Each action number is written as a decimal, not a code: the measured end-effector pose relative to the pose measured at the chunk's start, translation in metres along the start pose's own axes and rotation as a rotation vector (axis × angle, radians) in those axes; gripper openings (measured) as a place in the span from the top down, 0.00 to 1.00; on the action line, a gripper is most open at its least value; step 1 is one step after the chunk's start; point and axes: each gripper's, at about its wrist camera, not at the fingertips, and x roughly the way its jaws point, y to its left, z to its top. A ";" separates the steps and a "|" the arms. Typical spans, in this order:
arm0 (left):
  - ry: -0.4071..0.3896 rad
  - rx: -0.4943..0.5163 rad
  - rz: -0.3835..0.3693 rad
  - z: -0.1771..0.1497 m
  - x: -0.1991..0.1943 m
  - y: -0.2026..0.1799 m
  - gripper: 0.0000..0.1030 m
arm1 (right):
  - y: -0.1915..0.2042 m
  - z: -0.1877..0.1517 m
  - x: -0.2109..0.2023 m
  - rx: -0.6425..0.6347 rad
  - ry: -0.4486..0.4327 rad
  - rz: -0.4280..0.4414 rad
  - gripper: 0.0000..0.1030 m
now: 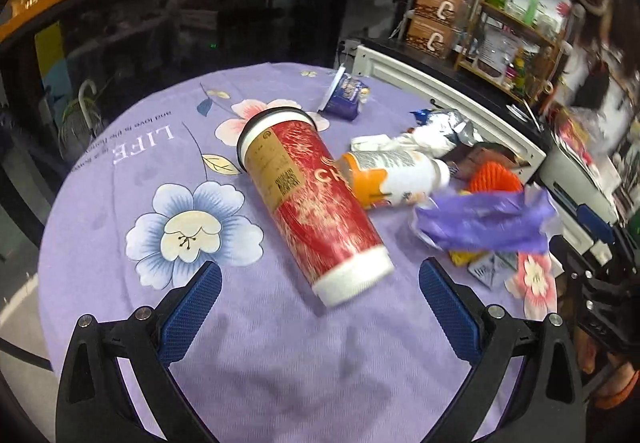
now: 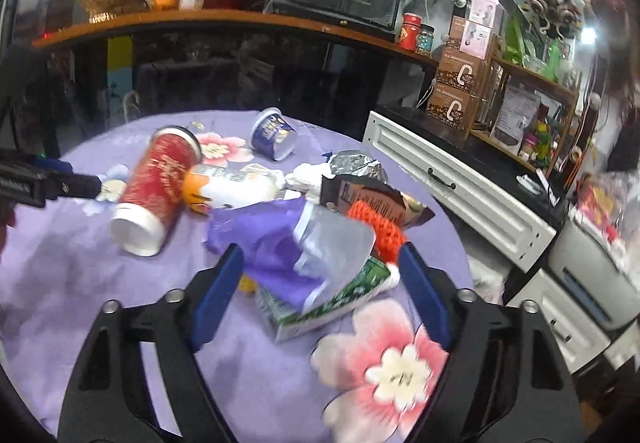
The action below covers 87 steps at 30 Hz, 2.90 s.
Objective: Collect trash
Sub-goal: 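Grasp the purple plastic bag with the right tool while the left tool reaches the red cup, then grasp the red paper cup with the left tool while the right tool holds the bag, then carry the cup and bag to the black bin and release both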
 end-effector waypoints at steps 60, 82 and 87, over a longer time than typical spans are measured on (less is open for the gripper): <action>0.036 -0.033 0.011 0.016 0.037 0.017 0.29 | 0.018 -0.017 -0.058 -0.048 -0.126 0.033 0.87; -0.155 0.166 -0.224 -0.025 -0.056 -0.082 0.31 | -0.041 -0.053 -0.132 0.030 -0.183 -0.052 0.87; -0.168 0.237 -0.319 -0.034 -0.055 -0.136 0.31 | -0.105 -0.085 -0.145 0.148 -0.131 -0.180 0.87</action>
